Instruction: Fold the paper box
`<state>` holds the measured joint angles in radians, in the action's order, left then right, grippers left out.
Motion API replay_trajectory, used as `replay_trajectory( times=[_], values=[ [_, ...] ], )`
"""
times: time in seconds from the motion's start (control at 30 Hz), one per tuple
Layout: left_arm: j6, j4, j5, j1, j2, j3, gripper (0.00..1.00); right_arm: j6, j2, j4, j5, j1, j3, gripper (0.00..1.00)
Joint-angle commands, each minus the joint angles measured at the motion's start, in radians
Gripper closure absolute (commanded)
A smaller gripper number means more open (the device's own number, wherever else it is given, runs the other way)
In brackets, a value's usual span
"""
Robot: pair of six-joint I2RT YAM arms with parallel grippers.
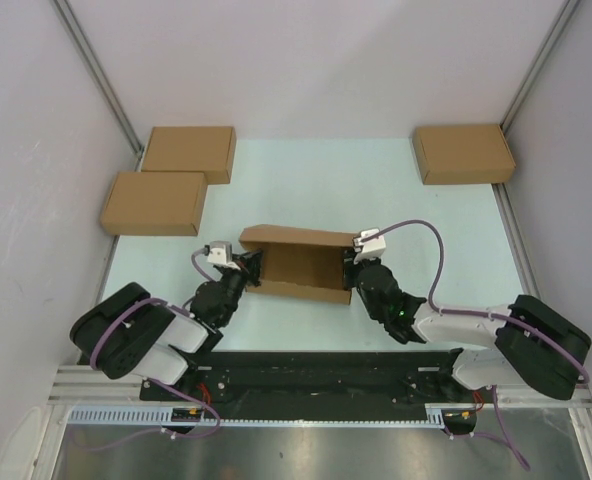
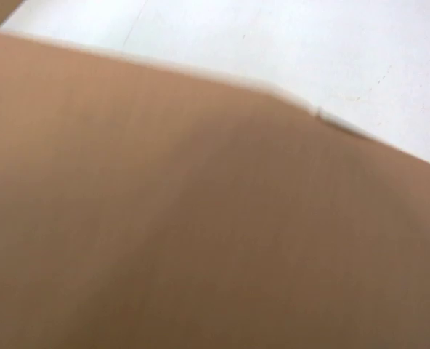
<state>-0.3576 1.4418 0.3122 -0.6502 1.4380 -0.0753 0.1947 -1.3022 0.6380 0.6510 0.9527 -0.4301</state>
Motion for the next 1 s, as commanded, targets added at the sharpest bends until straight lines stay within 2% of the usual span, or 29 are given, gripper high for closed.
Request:
replay_trajectory(
  times=[0.0,0.03,0.23,0.5,0.63,0.8,0.97],
  values=[
    [-0.009,0.032,0.001,-0.032,0.001,0.025,0.91,0.04,0.099,-0.168,-0.07,0.024,0.01,0.63],
    [-0.009,0.031,0.005,-0.032,-0.001,0.025,0.91,0.046,0.118,-0.205,-0.062,0.029,0.01,0.59],
    [0.0,0.02,0.028,-0.04,-0.013,0.028,0.91,0.029,0.273,-0.297,-0.01,0.067,0.01,0.5],
    [0.006,-0.001,0.051,-0.045,-0.033,0.031,0.91,-0.041,0.529,-0.406,0.061,0.176,0.007,0.48],
    [0.011,-0.018,0.047,-0.052,-0.057,0.031,0.91,-0.137,0.696,-0.365,0.131,0.299,-0.002,0.48],
    [0.011,-0.079,0.044,-0.063,-0.122,0.034,0.89,-0.23,0.681,-0.282,0.116,0.322,-0.105,0.5],
    [0.009,-0.197,0.045,-0.072,-0.215,0.034,0.86,-0.349,0.543,-0.161,0.081,0.307,-0.199,0.52]
  ],
)
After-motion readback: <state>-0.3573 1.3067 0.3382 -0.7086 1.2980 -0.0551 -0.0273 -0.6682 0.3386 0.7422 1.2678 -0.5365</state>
